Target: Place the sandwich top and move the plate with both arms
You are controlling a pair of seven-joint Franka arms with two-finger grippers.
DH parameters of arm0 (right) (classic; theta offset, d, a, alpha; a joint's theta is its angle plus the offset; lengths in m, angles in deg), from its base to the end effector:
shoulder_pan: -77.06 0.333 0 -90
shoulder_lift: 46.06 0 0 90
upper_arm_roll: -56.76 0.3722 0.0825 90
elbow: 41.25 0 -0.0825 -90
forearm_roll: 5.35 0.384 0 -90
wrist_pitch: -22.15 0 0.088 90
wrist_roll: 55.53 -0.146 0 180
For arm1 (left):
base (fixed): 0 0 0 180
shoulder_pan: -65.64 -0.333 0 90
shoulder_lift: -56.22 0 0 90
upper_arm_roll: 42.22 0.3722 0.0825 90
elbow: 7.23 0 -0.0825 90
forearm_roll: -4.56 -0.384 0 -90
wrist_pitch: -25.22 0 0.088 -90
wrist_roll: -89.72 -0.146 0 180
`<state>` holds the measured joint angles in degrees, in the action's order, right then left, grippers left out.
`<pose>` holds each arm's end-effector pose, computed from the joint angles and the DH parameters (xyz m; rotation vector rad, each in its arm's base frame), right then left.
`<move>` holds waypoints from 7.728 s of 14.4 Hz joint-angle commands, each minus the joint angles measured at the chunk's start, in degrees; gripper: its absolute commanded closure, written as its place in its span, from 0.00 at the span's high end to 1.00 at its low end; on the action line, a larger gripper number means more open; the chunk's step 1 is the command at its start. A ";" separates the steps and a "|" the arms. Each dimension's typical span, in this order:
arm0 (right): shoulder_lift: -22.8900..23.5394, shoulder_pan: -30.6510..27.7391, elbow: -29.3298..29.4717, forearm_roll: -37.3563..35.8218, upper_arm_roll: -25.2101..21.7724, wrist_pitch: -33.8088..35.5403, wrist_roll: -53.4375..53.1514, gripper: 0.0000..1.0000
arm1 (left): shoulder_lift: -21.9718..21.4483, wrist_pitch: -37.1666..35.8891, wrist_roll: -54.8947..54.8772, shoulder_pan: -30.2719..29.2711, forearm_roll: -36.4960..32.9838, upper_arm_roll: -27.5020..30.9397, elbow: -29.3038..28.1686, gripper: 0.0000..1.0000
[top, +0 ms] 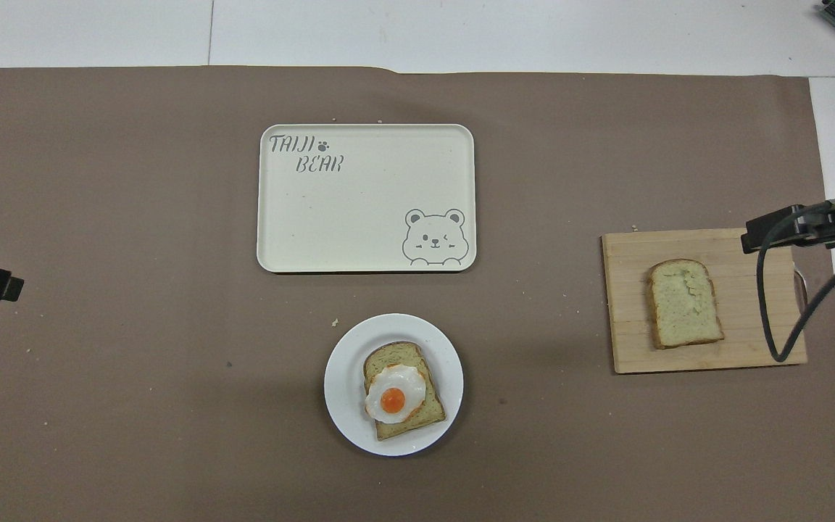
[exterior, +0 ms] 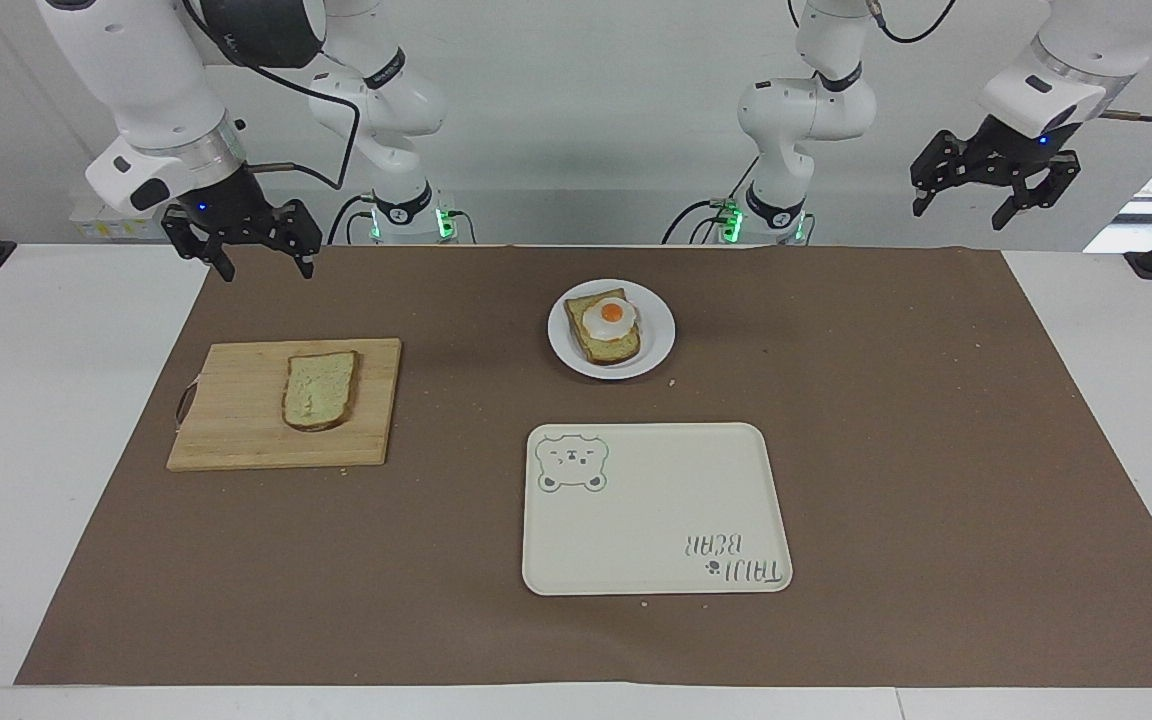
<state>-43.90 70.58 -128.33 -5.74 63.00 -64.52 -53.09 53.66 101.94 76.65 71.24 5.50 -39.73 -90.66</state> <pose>0.5606 -0.0047 0.6397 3.1386 0.0599 -0.0701 0.5082 -0.0296 0.6989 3.0837 -0.4435 -0.1101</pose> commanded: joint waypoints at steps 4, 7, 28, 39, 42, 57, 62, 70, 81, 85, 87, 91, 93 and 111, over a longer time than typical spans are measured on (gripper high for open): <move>0.21 -0.63 0.42 1.18 0.27 0.72 -0.42 1.00 | -1.05 -0.60 0.59 0.29 0.02 0.68 -0.68 1.00; 0.21 -0.63 0.42 1.18 0.27 0.72 -0.42 1.00 | -1.13 -0.60 0.59 0.21 0.02 0.76 -0.76 1.00; 0.21 -0.63 0.42 1.18 0.27 0.63 -0.42 1.00 | -1.13 -1.74 0.68 0.29 0.02 0.76 -0.77 1.00; 0.21 -0.63 0.42 1.18 0.27 0.63 -0.42 1.00 | -1.13 -2.01 0.50 0.29 0.02 0.76 -0.68 1.00; 0.21 -0.63 0.42 1.09 0.27 0.63 -0.42 1.00 | -1.13 -2.01 0.50 0.21 0.02 0.76 -0.68 1.00; -3.92 -4.85 -15.91 0.13 -0.52 -13.78 10.92 1.00 | -1.13 -2.18 0.59 0.21 0.02 0.76 -0.68 1.00; -3.56 -6.96 -26.45 2.14 -0.44 -25.01 12.41 1.00 | -1.13 -2.10 0.59 0.21 0.02 0.76 -0.68 1.00; 1.17 -12.14 -33.40 6.28 -0.44 -36.70 21.98 1.00 | -1.13 -3.07 0.50 0.21 0.02 0.76 -0.68 1.00; 3.90 -13.90 -45.19 10.85 -0.44 -53.07 27.79 0.52 | -1.13 -2.80 0.77 0.47 0.11 0.68 -0.59 1.00; 4.26 -14.17 -44.93 10.94 -0.44 -52.02 28.67 0.00 | -1.22 -2.80 0.94 1.08 1.34 0.06 -0.85 1.00; 4.34 -14.17 -44.31 12.60 -0.52 -49.48 28.67 0.00 | -1.31 -3.24 0.94 1.09 2.66 -0.29 -1.20 1.00; 4.43 -14.17 -40.46 13.48 -0.52 -43.77 28.59 0.00 | -2.80 -3.50 0.68 1.09 5.29 -0.29 -3.31 1.00; 4.34 -14.17 -37.65 13.83 -0.52 -39.39 28.41 0.00 | -4.20 -3.42 0.68 1.17 7.66 -0.29 -5.85 1.00; 1.36 6.98 -37.63 34.48 0.44 -31.00 22.01 0.00 | -13.44 10.83 0.59 -0.06 20.26 0.24 -27.32 1.00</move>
<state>-40.32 74.68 -163.05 25.82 63.51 -92.60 -28.80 41.19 112.07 76.56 71.31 28.00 -39.78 -117.77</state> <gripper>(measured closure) 0.907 0.000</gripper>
